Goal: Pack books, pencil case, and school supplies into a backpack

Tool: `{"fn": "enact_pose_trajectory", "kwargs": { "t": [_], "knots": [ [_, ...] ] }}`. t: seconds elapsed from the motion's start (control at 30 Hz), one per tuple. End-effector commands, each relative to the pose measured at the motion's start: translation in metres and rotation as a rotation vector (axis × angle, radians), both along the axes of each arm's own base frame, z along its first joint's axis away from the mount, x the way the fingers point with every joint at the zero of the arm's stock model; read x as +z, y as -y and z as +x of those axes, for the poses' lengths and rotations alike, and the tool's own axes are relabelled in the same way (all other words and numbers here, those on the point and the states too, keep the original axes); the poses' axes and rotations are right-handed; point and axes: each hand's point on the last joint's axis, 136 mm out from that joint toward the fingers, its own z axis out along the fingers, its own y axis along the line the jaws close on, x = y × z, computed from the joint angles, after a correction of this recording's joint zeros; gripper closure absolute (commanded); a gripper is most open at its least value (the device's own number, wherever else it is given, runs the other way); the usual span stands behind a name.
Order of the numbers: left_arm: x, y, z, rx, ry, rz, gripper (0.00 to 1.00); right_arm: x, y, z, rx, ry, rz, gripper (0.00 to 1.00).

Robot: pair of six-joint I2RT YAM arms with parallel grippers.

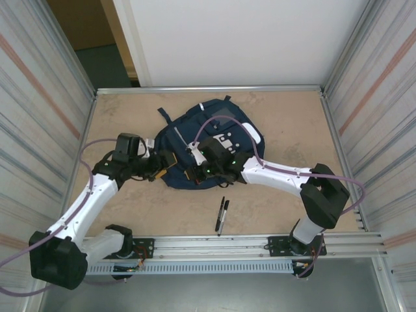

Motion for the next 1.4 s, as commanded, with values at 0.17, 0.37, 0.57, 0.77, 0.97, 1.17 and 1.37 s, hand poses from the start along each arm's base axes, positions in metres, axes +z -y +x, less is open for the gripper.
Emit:
{"fn": "enact_pose_trajectory", "kwargs": {
  "t": [0.17,0.37,0.57,0.77,0.97,1.17,1.37],
  "knots": [
    [-0.013,0.023,0.028,0.095,-0.035,0.011,0.45,0.025,-0.025,-0.017,0.062,-0.001,0.075,1.0],
    [-0.029,0.032,0.03,0.067,-0.087,0.132,0.7,0.019,-0.014,-0.02,0.04,-0.003,0.062,1.0],
    [-0.021,0.011,0.03,0.098,-0.023,0.208,1.0,0.003,0.023,-0.025,-0.004,0.002,0.002,1.0],
    [-0.024,0.0,0.036,0.072,-0.03,0.204,1.0,-0.019,0.08,-0.028,-0.088,0.002,-0.073,1.0],
    [-0.038,0.016,0.052,0.006,-0.076,0.151,0.95,-0.004,0.079,-0.025,-0.086,0.008,-0.01,1.0],
    [-0.023,0.02,0.089,-0.049,-0.026,0.176,0.74,0.023,0.041,-0.016,-0.05,0.027,0.075,1.0],
    [-0.004,-0.004,0.073,-0.006,-0.081,0.19,0.56,0.034,0.015,-0.018,0.04,0.049,0.068,1.0]
  ]
}}
